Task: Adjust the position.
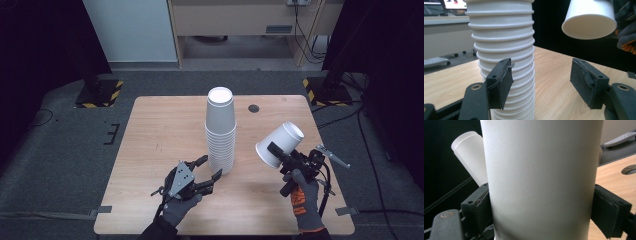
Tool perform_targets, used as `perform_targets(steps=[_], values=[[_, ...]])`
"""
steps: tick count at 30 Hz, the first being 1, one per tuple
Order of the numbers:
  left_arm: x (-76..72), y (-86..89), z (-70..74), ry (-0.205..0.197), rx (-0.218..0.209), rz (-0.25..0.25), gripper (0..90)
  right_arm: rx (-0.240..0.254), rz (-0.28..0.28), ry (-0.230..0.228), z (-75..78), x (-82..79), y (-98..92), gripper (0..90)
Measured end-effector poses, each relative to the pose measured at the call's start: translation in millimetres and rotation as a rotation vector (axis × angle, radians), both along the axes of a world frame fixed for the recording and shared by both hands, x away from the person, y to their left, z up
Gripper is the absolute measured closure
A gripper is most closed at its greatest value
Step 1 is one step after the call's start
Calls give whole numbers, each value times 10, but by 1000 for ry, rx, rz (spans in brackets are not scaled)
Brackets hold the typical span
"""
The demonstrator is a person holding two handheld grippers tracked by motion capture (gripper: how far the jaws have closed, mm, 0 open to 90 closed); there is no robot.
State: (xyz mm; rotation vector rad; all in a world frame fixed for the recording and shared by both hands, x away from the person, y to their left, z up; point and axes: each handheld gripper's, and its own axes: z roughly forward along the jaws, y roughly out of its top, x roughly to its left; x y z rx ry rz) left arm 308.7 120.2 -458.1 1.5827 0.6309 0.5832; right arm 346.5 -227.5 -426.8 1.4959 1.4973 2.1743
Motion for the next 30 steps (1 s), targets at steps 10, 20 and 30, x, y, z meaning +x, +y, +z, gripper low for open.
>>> perform_targets(steps=[10,20,30], values=[[-54,-89,3,-26,-10,2,350,59,36,44,-36,-28,55,152],[-77,-231,31,-57,-27,-22,350,137,55,92,-64,-44,61,153],[-39,-371,78,-86,-31,-36,350,162,71,119,-74,-51,80,152]])
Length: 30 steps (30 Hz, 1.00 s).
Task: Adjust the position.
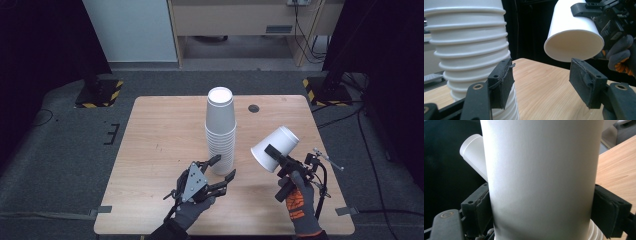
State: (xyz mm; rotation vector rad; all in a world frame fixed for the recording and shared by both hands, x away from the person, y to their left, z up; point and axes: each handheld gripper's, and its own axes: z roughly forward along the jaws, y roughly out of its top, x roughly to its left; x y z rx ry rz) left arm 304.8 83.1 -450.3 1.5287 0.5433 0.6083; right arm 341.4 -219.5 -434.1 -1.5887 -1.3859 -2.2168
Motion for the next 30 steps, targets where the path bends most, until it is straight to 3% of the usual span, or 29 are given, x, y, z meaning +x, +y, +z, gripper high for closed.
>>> perform_targets(steps=[20,30], values=[[146,-247,-10,-11,21,-34,349,8,-4,11,8,-29,-10,153],[210,-320,10,-19,10,-53,350,12,2,26,-6,-30,-17,153]])
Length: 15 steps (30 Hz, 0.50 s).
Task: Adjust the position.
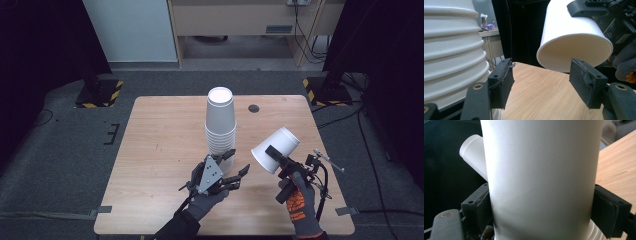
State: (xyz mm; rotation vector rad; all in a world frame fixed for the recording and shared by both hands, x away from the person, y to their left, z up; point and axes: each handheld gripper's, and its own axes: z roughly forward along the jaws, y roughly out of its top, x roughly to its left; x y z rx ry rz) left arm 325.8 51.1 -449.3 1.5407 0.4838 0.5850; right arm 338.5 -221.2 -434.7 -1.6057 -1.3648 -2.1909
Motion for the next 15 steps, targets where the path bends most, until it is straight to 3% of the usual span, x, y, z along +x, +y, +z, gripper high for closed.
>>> perform_targets(steps=[6,15], values=[[35,-44,-1,-7,4,-3,353,9,4,5,0,-2,-6,153],[110,-159,-25,-18,-25,-1,371,16,11,18,-17,8,5,153]])
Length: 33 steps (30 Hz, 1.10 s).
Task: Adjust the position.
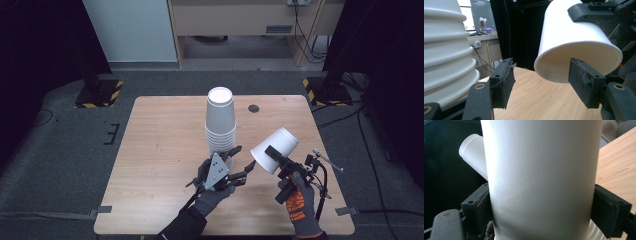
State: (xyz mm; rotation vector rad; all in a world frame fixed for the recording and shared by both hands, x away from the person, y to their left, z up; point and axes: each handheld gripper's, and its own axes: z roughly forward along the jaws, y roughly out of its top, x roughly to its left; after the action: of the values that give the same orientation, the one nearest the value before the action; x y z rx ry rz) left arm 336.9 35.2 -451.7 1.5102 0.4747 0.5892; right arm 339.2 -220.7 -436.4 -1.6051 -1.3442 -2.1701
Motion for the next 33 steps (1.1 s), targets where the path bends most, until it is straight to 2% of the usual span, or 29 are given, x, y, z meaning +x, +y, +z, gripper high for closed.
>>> perform_targets(steps=[7,17,25,33], values=[[41,-69,-32,10,-35,-6,395,5,5,7,-14,5,6,153],[89,-154,-55,13,-41,-16,449,15,26,26,-41,13,46,153],[115,-186,-48,6,-57,-19,555,23,37,32,-54,17,59,153],[138,-192,-51,1,-51,-14,619,34,46,37,-64,18,76,153]])
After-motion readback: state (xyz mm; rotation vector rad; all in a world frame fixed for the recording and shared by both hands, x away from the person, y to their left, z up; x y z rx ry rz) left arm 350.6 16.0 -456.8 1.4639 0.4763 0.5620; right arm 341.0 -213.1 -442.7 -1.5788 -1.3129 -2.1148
